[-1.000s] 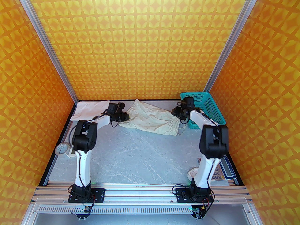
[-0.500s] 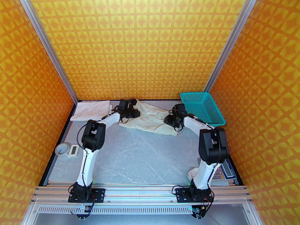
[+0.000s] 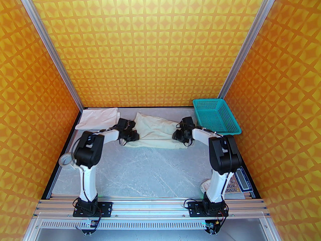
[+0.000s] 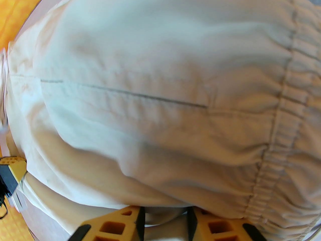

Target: Fold and stack the mixed laundry pile

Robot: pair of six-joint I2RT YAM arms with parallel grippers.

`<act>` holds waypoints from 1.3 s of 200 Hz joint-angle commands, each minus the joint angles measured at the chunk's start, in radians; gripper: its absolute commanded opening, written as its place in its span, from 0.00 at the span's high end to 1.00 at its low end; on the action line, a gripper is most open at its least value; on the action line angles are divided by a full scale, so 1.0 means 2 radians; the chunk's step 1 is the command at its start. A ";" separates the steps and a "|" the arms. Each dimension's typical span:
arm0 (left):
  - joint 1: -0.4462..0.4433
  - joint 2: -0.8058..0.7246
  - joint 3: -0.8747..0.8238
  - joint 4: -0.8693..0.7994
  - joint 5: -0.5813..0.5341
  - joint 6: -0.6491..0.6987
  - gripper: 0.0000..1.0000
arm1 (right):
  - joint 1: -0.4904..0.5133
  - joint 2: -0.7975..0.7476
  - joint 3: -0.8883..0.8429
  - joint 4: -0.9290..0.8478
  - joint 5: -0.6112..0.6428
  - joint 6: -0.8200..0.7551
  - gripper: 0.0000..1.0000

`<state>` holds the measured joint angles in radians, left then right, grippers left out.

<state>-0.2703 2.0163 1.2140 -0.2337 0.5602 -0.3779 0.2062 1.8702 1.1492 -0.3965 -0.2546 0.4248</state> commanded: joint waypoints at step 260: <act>0.041 0.029 0.068 0.047 -0.029 -0.012 1.00 | -0.037 0.077 0.180 -0.134 0.027 -0.053 0.68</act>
<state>-0.2012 2.1593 1.3689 -0.0906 0.5228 -0.4400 0.1436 2.0747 1.4910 -0.5915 -0.2375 0.3473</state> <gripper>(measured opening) 0.024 0.304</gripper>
